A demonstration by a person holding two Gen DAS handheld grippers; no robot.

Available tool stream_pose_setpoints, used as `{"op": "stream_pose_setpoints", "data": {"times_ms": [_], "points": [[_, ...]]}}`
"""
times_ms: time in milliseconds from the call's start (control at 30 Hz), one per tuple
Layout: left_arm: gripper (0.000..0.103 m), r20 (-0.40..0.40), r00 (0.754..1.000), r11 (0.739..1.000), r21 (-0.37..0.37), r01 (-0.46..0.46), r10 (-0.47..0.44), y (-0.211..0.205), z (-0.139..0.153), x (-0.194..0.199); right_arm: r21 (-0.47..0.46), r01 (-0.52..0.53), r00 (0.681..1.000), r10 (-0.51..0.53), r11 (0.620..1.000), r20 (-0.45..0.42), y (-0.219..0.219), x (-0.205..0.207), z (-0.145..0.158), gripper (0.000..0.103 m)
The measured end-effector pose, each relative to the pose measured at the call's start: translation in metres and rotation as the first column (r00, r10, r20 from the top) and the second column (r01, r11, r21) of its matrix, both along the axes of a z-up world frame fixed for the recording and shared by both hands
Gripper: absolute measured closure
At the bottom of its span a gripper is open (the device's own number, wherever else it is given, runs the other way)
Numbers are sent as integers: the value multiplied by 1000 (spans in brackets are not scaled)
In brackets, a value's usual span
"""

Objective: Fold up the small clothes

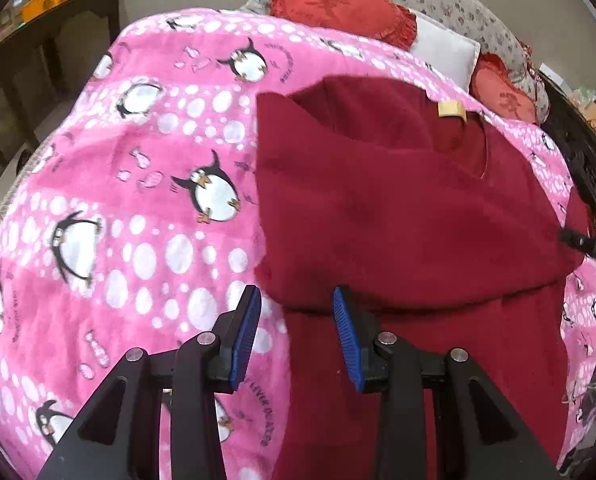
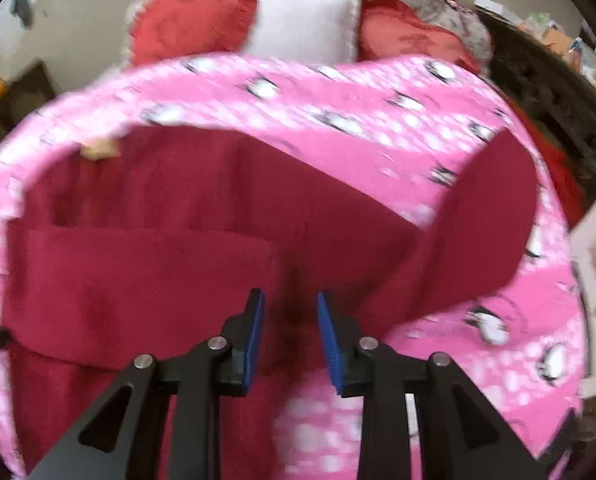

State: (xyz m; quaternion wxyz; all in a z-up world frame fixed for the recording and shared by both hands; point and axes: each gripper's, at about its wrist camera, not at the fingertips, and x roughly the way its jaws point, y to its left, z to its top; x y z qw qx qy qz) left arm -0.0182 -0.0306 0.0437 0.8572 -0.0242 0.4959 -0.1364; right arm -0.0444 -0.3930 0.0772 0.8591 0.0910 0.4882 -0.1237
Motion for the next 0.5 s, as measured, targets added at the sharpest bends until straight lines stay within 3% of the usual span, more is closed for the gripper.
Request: {"op": "stream_pose_setpoints", "data": {"times_ms": [100, 200, 233, 400, 467, 500], "points": [[86, -6, 1000, 1000, 11, -9, 9, 6, -1, 1, 71, -193, 978, 186, 979, 92, 51, 20, 20, 61], [86, -30, 999, 1000, -6, -17, 16, 10, -7, 4, 167, -406, 911, 383, 898, 155, 115, 55, 28, 59], [86, -33, 999, 1000, -15, -20, 19, 11, -8, 4, 199, -485, 873, 459, 852, 165, 144, 73, 25, 59], [86, -34, 999, 1000, -21, -17, 16, 12, -11, 3, 152, -608, 793, 603, 779, 83, 241, 127, -7, 59], [86, -40, 999, 999, -30, -16, 15, 12, -13, 3, 136, -611, 791, 609, 780, 61, 254, 143, -21, 60], [86, -41, 999, 999, -34, -16, 15, 12, -13, 5, 131, -614, 788, 613, 779, 48, 261, 150, -31, 74]]}}
